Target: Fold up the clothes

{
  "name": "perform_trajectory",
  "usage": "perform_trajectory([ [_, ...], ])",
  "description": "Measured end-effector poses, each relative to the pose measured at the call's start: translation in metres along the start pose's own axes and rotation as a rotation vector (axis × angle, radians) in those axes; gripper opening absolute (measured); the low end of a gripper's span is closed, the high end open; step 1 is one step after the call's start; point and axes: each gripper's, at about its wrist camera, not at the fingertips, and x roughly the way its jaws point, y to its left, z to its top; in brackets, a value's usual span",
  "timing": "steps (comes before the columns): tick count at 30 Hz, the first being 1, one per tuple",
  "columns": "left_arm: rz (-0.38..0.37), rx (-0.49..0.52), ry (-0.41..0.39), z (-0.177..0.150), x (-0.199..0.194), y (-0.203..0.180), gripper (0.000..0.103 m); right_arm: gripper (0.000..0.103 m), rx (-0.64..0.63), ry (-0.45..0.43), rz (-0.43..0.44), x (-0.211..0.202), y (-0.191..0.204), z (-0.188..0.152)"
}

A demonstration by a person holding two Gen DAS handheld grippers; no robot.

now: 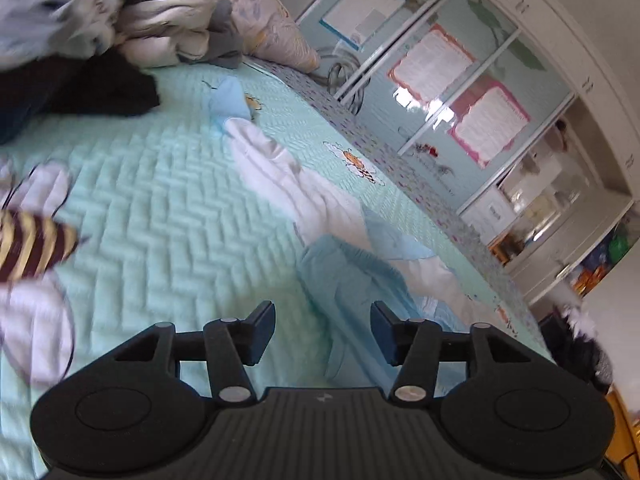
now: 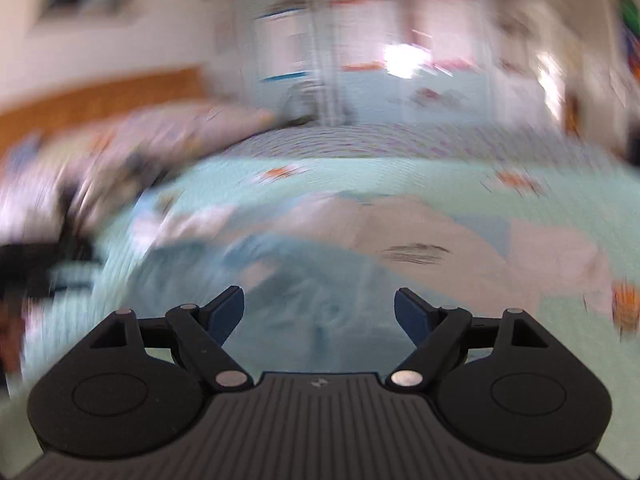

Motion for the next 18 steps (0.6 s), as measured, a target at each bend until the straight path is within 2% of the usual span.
perform_trajectory([
  [1,-0.002,0.006,-0.030,-0.009,-0.005,0.003,0.068,0.083,-0.123,0.005,0.020,0.002,0.017,0.001],
  [4,-0.016,0.046,-0.071,-0.022,-0.009,0.006,0.068,0.083,-0.523,0.018,0.080,0.015,0.070,0.006],
  [5,-0.022,0.041,-0.076,-0.022,-0.007,0.007,0.071,0.083,-0.606,0.033,0.101,0.022,0.081,0.012],
  [6,-0.028,0.028,-0.078,-0.020,-0.005,0.009,0.072,0.081,-0.651,0.058,0.122,0.030,0.087,0.019],
  [8,-0.041,0.005,-0.082,-0.018,-0.001,0.013,0.072,0.076,-0.664,0.122,0.184,0.046,0.091,0.036],
  [10,-0.055,-0.011,-0.086,-0.017,0.004,0.016,0.074,0.065,-0.699,0.170,0.187,0.062,0.089,0.046],
  [11,-0.058,-0.010,-0.084,-0.018,0.006,0.016,0.076,0.065,-0.729,0.189,0.181,0.069,0.089,0.050],
  [16,-0.062,0.009,-0.074,-0.018,0.015,0.010,0.082,0.054,-0.854,0.332,0.230,0.092,0.089,0.051],
  [18,-0.063,0.008,-0.072,-0.017,0.017,0.010,0.083,0.053,-0.910,0.359,0.220,0.096,0.092,0.047],
])
